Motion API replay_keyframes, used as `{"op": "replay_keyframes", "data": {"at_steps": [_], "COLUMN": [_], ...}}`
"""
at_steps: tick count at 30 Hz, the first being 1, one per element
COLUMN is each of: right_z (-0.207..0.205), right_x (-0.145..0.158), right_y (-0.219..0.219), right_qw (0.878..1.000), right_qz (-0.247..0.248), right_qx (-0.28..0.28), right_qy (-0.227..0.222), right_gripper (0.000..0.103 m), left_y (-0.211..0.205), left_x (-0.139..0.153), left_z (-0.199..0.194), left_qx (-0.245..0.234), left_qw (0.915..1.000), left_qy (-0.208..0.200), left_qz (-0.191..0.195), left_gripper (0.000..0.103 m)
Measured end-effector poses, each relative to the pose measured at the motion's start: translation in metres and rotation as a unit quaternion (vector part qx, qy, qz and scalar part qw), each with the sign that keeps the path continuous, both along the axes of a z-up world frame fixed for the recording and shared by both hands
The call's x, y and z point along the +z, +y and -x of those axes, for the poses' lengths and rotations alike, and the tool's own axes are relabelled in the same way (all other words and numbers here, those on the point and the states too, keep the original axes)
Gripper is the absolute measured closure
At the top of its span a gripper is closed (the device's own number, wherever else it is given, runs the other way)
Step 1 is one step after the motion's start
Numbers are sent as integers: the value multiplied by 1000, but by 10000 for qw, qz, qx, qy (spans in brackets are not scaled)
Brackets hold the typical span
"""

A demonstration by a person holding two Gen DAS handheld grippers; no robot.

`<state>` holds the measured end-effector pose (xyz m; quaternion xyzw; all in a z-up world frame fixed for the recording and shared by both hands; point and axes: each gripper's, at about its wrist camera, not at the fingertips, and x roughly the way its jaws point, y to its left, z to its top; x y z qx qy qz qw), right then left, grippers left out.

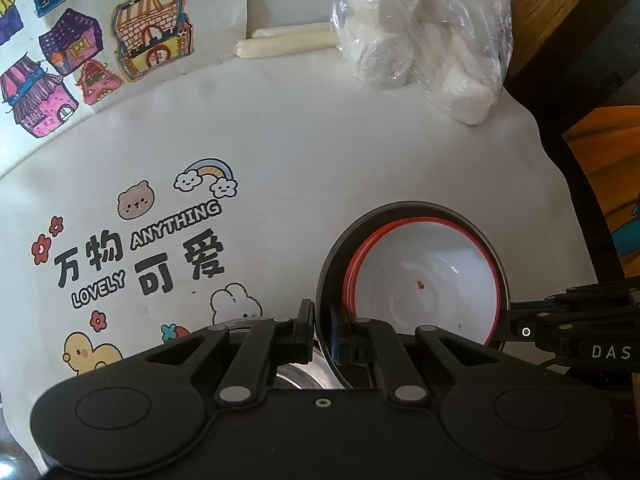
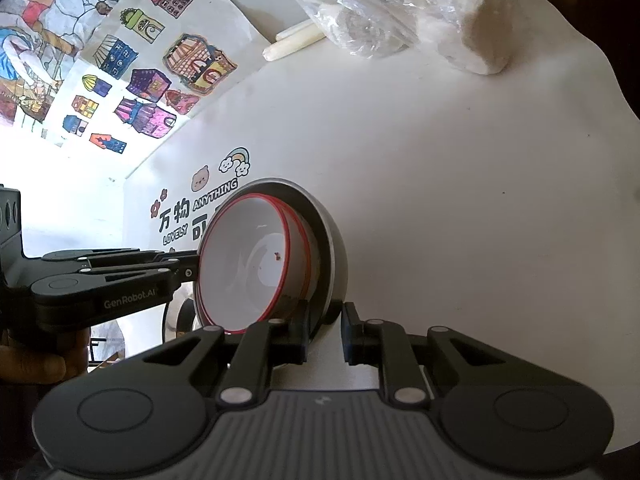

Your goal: Organize plates and bowls

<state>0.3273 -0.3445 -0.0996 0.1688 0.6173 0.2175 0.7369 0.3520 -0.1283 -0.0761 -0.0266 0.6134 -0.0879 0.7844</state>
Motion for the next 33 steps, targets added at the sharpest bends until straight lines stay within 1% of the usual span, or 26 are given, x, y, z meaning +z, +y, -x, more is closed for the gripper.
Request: {"op": "replay_keyframes", "data": {"at_steps": [20, 33], "right_z": [3, 10], "right_x": [4, 9], "right_y": [7, 28], "right_qw": [10000, 9997], "right_qz": [10, -26], "right_qx": [21, 232], "right_qy": [-53, -125], "right_gripper": [85, 85], "left_y": [4, 29], "left_x": [6, 13], "left_z": [3, 20], "left_qx": [-39, 40], "left_qw": [10000, 9999], "left_qy": [-69, -120], "left_qz": [-11, -44], "left_gripper": [96, 96]}}
